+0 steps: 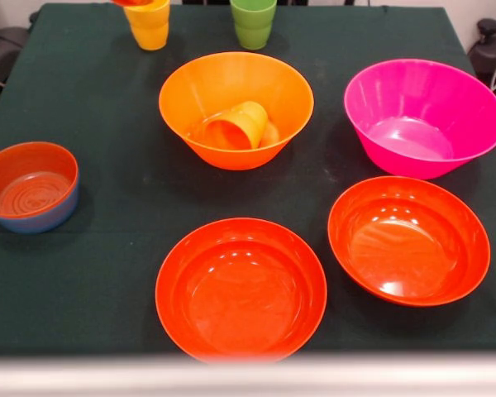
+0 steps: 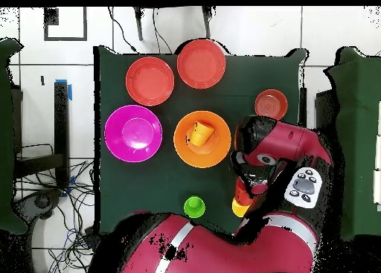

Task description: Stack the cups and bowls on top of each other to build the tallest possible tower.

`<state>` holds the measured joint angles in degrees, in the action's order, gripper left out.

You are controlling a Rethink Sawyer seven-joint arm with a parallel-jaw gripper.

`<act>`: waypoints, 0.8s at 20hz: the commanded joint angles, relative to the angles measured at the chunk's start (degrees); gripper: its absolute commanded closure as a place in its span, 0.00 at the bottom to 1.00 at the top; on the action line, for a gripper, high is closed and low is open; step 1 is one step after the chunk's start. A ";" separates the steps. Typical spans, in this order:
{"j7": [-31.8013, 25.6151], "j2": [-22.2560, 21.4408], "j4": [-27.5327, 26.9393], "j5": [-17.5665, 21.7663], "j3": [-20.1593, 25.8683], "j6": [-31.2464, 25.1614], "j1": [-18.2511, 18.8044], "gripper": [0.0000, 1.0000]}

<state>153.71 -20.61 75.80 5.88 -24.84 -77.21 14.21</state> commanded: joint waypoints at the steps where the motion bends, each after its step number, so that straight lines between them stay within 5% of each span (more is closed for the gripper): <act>1: -5.67 0.99 -3.14 1.41 7.05 -4.36 0.61 1.00; 16: -4.68 -0.35 3.47 0.60 7.42 3.30 1.43 1.00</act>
<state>153.71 -21.13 76.76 5.89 -24.57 -77.76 14.59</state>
